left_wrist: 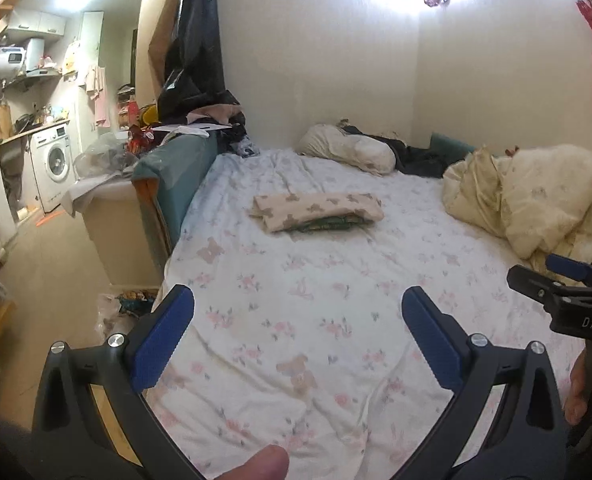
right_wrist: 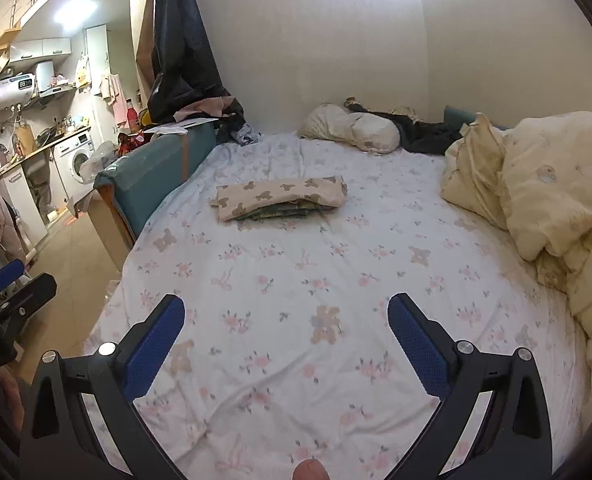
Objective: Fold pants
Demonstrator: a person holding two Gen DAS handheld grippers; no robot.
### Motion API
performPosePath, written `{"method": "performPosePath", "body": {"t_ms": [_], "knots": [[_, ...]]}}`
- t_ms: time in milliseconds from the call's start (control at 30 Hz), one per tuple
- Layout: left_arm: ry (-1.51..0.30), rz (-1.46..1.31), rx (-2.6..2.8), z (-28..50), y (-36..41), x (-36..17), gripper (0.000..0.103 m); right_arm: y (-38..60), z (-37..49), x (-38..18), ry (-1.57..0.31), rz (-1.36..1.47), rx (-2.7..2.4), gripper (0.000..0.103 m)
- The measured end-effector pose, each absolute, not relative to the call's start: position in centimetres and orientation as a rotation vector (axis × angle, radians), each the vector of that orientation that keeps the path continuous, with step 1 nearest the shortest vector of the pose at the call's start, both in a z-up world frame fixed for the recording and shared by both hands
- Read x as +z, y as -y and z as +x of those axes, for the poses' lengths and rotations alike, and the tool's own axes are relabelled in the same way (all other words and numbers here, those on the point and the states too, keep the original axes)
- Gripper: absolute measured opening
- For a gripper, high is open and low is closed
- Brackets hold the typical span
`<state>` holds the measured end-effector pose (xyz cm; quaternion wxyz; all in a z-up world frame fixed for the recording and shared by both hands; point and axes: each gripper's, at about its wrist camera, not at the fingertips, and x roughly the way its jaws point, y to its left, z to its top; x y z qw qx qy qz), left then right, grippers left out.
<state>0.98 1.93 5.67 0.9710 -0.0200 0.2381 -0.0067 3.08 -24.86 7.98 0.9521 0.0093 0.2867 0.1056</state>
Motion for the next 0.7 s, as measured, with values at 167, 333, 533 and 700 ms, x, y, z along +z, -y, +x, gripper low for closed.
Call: {"method": "performPosePath", "body": {"t_ms": [167,333,533,700], "knots": [[-0.509,0.002,-0.056,1.5,-0.3,4.7,0.102,25.7,0.7,4.6,-0.584,0.036,0.19,0.103],[-0.563,-0.017,-0.037,2.5,0.2,2.9,0.102,25.8,1.3,4.7,-0.539,0.05,0.175,0.103],[-0.553,0.007,-0.043,2.5,1.1,2.5,0.102,25.4,1.8,4.1,-0.548,0.044,0.176,0.103],[-0.586,-0.044,-0.048,3.0,0.3,2.3,0.102,25.0,1.7,4.0,-0.544,0.027,0.184,0.103]]}}
